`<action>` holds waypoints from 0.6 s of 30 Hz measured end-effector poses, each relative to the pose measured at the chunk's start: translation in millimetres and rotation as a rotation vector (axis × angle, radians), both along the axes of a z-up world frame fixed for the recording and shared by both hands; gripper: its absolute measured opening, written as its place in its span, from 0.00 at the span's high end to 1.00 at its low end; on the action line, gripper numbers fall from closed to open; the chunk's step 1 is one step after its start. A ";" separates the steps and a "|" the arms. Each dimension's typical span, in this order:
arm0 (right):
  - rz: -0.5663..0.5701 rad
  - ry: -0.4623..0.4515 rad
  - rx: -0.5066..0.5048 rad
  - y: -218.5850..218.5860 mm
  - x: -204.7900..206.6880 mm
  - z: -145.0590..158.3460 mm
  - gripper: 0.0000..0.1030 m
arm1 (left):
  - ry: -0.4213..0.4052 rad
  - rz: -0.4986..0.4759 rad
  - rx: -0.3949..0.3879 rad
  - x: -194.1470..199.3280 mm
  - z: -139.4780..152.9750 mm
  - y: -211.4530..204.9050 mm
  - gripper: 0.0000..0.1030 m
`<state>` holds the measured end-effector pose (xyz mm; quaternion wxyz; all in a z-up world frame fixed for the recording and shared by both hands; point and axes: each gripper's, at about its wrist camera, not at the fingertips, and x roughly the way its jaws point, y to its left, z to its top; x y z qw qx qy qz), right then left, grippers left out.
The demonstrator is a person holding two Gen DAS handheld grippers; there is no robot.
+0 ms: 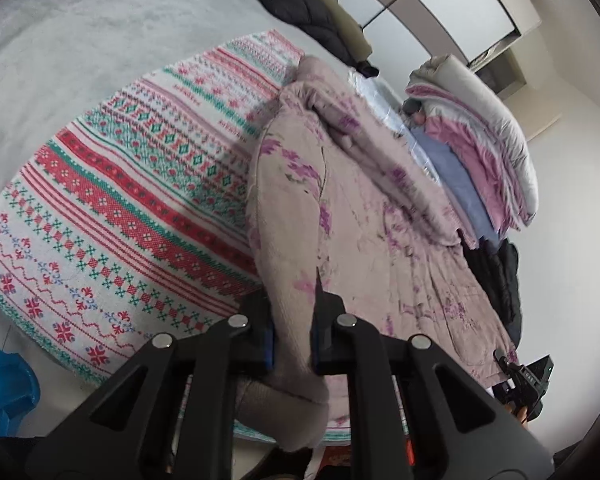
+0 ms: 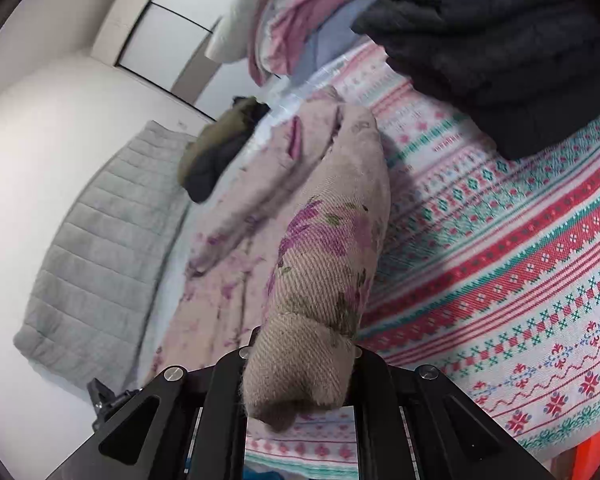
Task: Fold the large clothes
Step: 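Lift the gripped coat edge with both grippers and carry it across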
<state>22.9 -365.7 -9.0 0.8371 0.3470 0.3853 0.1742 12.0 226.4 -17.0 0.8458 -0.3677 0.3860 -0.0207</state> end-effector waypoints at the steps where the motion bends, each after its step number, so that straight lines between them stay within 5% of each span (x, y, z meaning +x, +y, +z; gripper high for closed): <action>1: -0.003 -0.015 0.009 -0.4 -3.5 5.0 0.90 | -0.010 0.011 -0.009 -4.0 5.1 0.8 0.87; 6: -0.003 -0.060 0.046 8.2 -25.6 23.2 0.91 | -0.029 0.057 -0.046 -29.4 25.6 -0.2 0.87; 13: 0.014 -0.197 0.142 5.3 -94.8 56.7 0.91 | -0.175 0.115 -0.096 -85.8 78.3 16.7 0.88; 18: -0.017 -0.179 0.127 2.6 -102.6 48.3 0.91 | -0.098 0.112 -0.082 -76.0 51.2 12.7 0.88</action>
